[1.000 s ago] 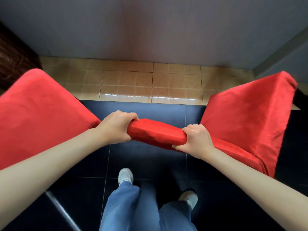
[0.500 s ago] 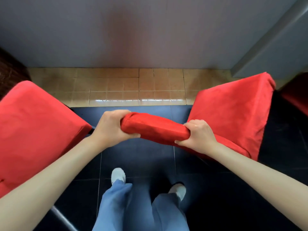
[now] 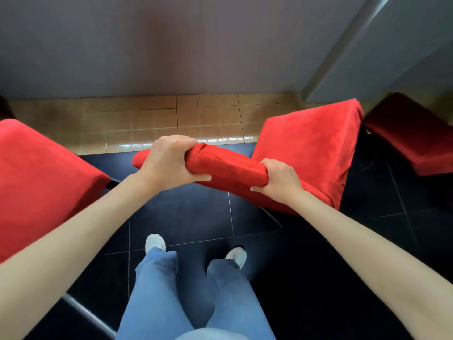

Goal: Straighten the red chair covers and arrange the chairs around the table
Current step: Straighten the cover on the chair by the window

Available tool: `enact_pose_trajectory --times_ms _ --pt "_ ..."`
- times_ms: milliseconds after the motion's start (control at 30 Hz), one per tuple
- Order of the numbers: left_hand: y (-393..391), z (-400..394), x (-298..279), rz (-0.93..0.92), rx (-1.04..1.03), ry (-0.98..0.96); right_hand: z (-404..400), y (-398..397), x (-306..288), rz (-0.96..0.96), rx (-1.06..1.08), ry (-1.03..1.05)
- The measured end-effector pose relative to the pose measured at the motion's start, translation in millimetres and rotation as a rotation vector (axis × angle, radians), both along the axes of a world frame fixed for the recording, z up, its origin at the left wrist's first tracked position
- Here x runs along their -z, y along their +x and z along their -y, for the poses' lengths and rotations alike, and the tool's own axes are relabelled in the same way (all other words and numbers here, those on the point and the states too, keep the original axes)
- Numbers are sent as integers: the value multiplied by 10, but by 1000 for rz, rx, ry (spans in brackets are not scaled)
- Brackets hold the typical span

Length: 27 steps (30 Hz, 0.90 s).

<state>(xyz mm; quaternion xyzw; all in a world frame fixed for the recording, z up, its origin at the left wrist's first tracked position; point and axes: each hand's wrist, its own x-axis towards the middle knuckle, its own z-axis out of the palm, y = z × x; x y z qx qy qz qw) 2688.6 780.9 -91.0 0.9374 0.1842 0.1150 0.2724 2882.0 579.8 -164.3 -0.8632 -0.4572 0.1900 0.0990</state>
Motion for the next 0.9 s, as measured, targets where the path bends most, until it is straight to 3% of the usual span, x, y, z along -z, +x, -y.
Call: enact_pose_trajectory --times_ms 133,267,400,900 --pt "15 146 36 5 61 -84 170 52 -79 72 -49 -25" --pt "-40 51 218 -207 105 -80 291 45 -108 71 -101 -60" --pt "-102 103 268 -298 40 -109 386 42 -123 63 -117 -74" --pt "701 188 -352 -116 61 44 622 447 -560 60 83 8"
